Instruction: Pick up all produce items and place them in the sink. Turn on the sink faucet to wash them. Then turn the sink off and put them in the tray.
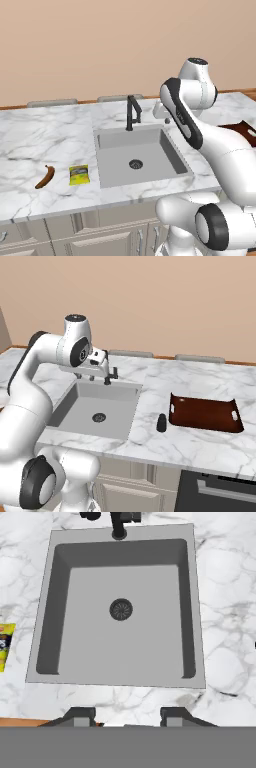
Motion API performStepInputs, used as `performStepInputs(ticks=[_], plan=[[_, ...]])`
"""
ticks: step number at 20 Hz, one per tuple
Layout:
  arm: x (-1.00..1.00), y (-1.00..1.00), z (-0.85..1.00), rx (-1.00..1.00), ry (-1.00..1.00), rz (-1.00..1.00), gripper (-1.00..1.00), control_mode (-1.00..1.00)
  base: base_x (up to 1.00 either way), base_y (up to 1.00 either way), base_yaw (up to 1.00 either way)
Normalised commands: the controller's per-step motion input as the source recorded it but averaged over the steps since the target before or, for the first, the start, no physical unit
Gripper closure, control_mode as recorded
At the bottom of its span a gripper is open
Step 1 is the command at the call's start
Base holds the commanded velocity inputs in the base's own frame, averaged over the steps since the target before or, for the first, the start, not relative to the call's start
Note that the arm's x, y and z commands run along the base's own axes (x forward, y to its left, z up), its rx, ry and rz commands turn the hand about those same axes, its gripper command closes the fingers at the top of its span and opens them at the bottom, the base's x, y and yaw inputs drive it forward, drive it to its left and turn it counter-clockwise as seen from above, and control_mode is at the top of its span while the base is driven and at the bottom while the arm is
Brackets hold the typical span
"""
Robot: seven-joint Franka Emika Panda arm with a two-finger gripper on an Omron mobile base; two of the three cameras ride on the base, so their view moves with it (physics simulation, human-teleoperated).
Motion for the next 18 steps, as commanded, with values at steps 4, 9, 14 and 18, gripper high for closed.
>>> performStepInputs(ticks=[4,9,14,18], plan=[[-0.14,0.00,0.00,0.00,0.00,0.00,-1.00,-1.00,0.00,0.00,0.00],[-0.41,0.30,-0.01,0.00,0.00,0.00,-1.00,-1.00,0.00,0.00,0.00],[-0.38,1.00,-0.03,0.00,0.03,0.00,-1.00,-1.00,0.00,0.00,0.00],[-0.14,1.00,0.00,0.00,0.14,-0.02,-1.00,-1.00,0.00,0.00,0.00]])
